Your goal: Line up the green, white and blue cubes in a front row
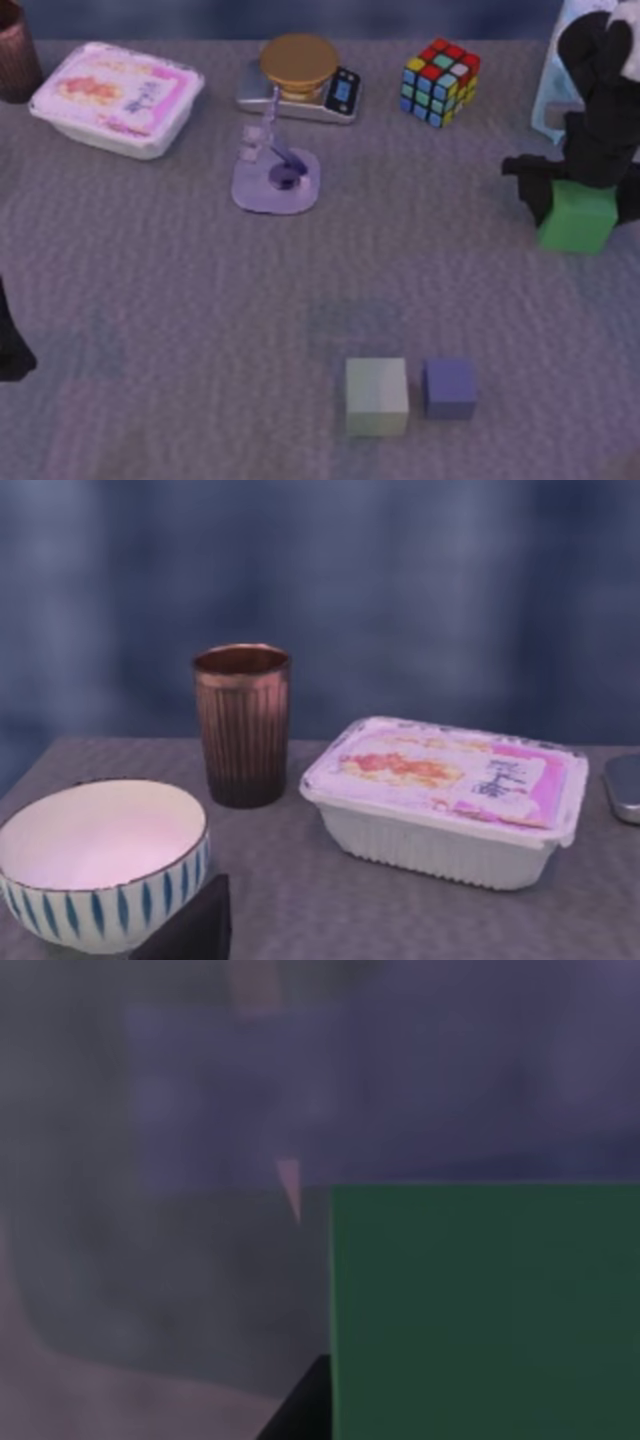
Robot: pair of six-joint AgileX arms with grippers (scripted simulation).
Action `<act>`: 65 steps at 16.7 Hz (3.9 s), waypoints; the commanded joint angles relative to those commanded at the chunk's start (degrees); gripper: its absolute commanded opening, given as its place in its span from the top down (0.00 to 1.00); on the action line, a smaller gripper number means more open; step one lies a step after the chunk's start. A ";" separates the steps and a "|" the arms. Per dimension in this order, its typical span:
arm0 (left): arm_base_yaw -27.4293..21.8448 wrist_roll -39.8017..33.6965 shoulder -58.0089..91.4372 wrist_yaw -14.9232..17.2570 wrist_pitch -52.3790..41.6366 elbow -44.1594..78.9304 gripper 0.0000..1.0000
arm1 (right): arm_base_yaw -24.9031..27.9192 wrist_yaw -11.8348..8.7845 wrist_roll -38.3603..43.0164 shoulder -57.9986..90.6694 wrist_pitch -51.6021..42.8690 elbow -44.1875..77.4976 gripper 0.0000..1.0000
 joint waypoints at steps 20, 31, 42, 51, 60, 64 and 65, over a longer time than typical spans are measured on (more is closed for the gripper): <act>0.00 0.00 0.00 0.00 0.00 0.00 0.00 | 0.50 0.10 -0.14 -4.24 -13.79 10.02 1.00; 0.00 0.00 0.00 0.00 0.00 0.00 0.00 | 21.20 0.26 17.88 -0.76 -17.79 16.55 1.00; 0.00 0.00 0.00 0.00 0.00 0.00 0.00 | 51.37 0.71 43.14 0.84 -22.08 23.26 1.00; 0.00 0.00 0.00 0.00 0.00 0.00 0.00 | 51.30 0.63 43.04 1.73 -12.73 15.33 1.00; 0.00 0.00 0.00 0.00 0.00 0.00 0.00 | 51.35 0.73 43.13 2.63 -7.52 10.49 0.85; 0.00 0.00 0.00 0.00 0.00 0.00 0.00 | 51.35 0.73 43.13 2.63 -7.52 10.49 0.55; 0.00 0.00 0.00 0.00 0.00 0.00 0.00 | 51.35 0.73 43.13 2.63 -7.52 10.49 0.47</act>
